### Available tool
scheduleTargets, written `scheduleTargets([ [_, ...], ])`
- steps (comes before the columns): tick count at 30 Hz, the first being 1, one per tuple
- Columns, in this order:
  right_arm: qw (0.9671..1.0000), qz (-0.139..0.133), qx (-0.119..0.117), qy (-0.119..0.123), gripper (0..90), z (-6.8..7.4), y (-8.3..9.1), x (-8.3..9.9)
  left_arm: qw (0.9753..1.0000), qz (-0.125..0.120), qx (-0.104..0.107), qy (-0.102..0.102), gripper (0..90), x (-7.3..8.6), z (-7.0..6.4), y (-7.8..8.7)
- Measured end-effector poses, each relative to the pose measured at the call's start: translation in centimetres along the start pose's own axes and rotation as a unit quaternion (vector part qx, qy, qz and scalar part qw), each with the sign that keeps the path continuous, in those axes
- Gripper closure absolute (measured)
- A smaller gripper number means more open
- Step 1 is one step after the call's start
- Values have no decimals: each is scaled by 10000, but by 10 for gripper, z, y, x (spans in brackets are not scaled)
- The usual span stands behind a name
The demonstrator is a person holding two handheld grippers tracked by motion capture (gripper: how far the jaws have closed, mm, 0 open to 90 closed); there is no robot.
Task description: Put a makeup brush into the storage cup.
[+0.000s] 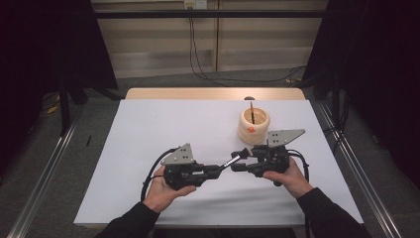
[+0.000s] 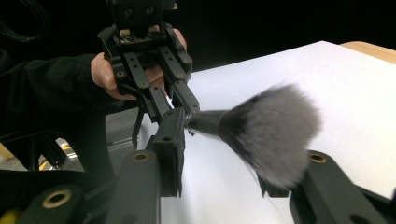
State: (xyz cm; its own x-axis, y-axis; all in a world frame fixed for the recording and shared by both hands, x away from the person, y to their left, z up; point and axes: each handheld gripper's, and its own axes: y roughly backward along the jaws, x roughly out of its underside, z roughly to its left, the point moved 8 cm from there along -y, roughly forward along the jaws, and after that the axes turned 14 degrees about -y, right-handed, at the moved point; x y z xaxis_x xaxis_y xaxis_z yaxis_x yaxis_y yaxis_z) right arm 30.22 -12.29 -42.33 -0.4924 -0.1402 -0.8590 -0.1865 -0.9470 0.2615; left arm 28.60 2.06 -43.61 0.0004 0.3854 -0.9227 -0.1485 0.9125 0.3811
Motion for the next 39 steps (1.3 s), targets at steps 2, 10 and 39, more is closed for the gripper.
scheduleTargets([
  [2, 10000, 18, 6, -4, 593, 0, 0, 1, 10000, 40, 12, -51, 796, 1, 0, -1],
  [10, 10000, -19, -82, -52, 627, 0, 0, 0, 10000, 13, 50, -69, 796, 1, -1, -1],
  [39, 9990, 96, -417, -118, 772, 9, 0, -1, 9997, 161, 119, -137, 764, 11, -2, -10],
])
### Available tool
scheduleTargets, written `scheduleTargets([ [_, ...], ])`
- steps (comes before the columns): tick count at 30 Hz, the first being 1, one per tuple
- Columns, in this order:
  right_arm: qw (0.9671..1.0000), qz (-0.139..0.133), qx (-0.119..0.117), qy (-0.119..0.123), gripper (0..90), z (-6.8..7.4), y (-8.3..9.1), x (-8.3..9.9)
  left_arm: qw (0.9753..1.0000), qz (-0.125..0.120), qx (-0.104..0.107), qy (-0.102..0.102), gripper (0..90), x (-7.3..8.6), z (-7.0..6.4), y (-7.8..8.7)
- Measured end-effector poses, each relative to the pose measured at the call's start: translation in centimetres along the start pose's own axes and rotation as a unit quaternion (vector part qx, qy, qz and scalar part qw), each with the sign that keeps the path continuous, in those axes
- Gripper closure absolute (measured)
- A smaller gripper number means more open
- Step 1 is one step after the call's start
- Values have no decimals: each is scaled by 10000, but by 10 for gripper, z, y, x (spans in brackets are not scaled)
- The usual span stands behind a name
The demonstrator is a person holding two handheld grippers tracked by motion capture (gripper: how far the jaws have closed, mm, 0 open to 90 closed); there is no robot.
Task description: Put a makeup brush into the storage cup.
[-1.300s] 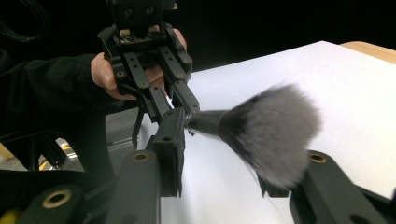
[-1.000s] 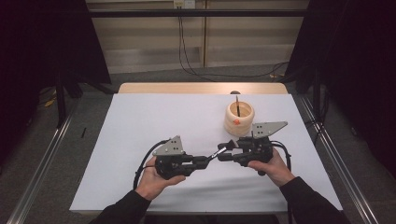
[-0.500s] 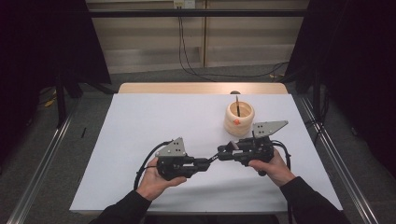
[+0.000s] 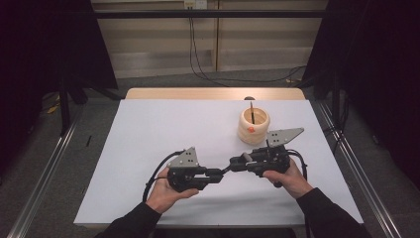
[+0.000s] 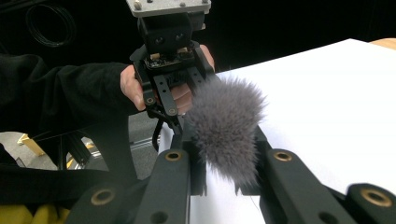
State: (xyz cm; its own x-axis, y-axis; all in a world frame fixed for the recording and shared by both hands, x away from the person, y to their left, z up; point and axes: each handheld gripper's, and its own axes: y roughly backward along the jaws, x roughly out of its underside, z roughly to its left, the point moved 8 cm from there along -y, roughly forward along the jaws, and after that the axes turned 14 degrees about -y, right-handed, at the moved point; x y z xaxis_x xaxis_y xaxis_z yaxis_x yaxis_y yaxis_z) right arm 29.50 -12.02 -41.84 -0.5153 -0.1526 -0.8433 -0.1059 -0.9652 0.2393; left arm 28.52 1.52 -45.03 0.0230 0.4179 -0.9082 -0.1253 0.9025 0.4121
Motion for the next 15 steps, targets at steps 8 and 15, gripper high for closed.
scheduleTargets([
  [8, 10000, -34, 52, 33, 774, 0, 0, -2, 9999, -89, -46, 60, 751, 0, 2, 0],
  [15, 9999, -42, 76, 68, 773, 1, 0, -3, 9997, -70, -175, 128, 679, 0, 4, 2],
])
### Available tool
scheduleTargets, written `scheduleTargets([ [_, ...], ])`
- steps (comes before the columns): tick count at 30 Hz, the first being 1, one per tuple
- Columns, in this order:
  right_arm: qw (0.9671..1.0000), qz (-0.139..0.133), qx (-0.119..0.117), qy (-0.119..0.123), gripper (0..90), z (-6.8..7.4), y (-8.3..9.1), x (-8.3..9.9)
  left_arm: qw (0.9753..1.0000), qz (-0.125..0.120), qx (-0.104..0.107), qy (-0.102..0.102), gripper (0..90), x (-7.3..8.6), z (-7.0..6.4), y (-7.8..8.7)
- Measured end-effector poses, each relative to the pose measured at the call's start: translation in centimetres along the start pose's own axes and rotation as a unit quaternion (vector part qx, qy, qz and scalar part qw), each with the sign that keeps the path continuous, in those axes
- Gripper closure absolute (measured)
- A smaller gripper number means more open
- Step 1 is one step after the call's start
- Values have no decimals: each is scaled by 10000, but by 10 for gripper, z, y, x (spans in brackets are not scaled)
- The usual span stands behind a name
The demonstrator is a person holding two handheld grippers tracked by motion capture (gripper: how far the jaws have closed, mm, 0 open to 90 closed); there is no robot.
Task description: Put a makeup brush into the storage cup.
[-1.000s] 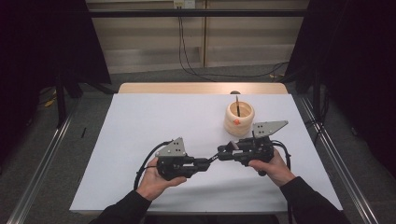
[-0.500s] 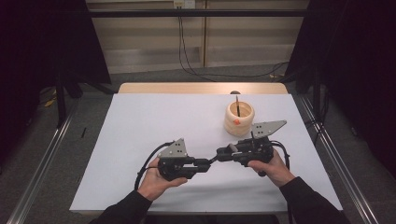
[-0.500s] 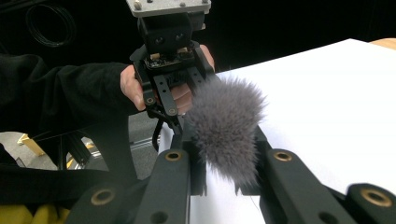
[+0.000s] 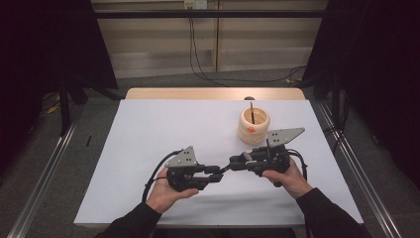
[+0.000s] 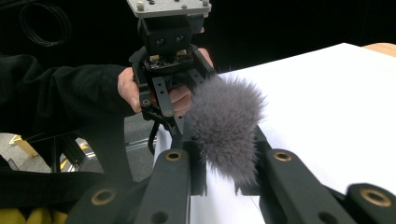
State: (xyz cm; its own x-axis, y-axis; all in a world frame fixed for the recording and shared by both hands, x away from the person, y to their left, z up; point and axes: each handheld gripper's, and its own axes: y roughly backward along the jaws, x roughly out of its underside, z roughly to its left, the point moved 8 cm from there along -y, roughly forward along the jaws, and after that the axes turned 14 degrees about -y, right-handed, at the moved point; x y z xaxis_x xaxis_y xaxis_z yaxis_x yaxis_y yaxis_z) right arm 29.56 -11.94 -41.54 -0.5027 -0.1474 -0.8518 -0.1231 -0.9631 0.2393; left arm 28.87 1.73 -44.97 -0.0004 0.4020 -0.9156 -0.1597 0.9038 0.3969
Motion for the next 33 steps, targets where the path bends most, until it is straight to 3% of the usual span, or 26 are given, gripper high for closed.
scheduleTargets([
  [4, 10000, -31, 40, 42, 774, 0, 2, -1, 10000, -40, -27, 36, 570, 0, 1, -1],
  [10, 10000, -40, 72, 56, 773, -1, 2, -1, 9997, -18, -244, 69, 297, 0, 3, -2],
  [16, 9999, -65, 94, 70, 774, -1, 3, -2, 9989, 2, -474, 7, 106, -2, 6, -1],
  [18, 9999, -88, 110, 56, 773, -1, 4, -3, 9986, 7, -530, 83, 52, -2, 7, 1],
  [22, 9999, -90, 130, 59, 773, -1, 4, -3, 9978, -5, -656, 82, 33, -2, 10, 5],
  [24, 9998, -77, 173, 63, 773, -2, 4, -3, 9981, 19, -598, 118, 35, -2, 10, 8],
  [26, 9998, -67, 164, 61, 774, -2, 3, -2, 9982, -110, -576, 149, 32, -4, 10, 12],
  [27, 9998, -60, 177, 62, 774, -3, 3, -2, 9977, -42, -677, 72, 31, -3, 11, 15],
  [33, 9997, -50, 209, 69, 773, -3, 5, -3, 9967, -105, -785, 149, 32, -2, 16, 24],
])
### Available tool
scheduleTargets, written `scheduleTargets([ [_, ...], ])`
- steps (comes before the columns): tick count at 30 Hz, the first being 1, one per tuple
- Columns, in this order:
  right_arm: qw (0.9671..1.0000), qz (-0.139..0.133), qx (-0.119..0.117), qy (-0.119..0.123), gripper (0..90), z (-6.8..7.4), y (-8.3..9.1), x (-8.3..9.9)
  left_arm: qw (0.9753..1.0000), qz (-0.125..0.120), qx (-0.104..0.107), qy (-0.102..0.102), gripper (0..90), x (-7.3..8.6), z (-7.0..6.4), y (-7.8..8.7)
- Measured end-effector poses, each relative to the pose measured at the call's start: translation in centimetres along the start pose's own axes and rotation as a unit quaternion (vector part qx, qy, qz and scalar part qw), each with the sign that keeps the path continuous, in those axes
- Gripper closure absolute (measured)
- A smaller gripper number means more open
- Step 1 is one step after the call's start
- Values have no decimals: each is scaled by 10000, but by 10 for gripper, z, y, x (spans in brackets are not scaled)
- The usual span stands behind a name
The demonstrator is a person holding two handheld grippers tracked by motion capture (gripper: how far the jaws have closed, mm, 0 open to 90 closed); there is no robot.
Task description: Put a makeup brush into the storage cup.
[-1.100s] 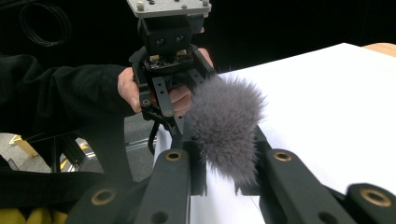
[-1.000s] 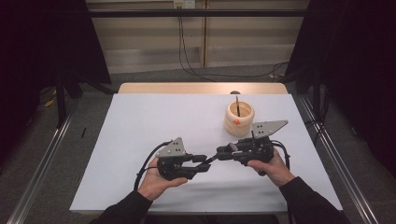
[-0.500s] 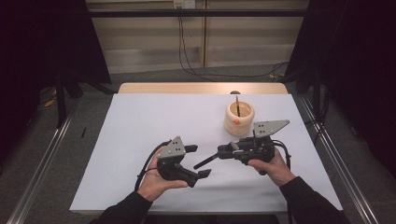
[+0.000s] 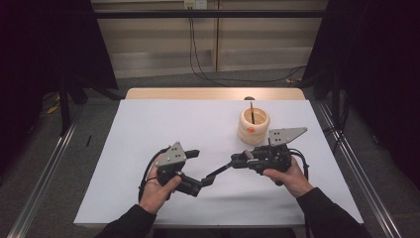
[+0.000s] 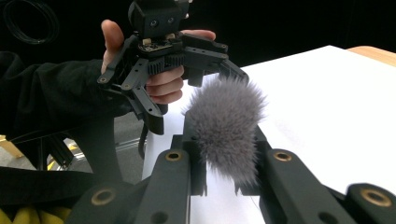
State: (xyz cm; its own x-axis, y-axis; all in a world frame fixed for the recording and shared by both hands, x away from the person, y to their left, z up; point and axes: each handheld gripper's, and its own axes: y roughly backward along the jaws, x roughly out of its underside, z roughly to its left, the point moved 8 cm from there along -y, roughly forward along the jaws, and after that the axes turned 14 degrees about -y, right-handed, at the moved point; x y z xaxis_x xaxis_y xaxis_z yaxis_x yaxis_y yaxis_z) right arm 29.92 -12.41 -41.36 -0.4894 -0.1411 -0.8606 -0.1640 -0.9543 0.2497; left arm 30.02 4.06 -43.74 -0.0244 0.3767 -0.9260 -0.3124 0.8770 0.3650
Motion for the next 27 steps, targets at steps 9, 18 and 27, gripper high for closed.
scheduleTargets([
  [9, 9998, 50, 200, -37, 774, -4, 6, -1, 9987, 14, -412, -314, 16, 4, 2, 9],
  [18, 9991, 74, 406, -83, 773, -9, 17, -5, 9965, -64, -815, -188, 20, 9, 9, 22],
  [27, 9980, 94, 610, -120, 773, -15, 23, -4, 9916, -52, -1290, 25, 20, 25, 22, 44],
])
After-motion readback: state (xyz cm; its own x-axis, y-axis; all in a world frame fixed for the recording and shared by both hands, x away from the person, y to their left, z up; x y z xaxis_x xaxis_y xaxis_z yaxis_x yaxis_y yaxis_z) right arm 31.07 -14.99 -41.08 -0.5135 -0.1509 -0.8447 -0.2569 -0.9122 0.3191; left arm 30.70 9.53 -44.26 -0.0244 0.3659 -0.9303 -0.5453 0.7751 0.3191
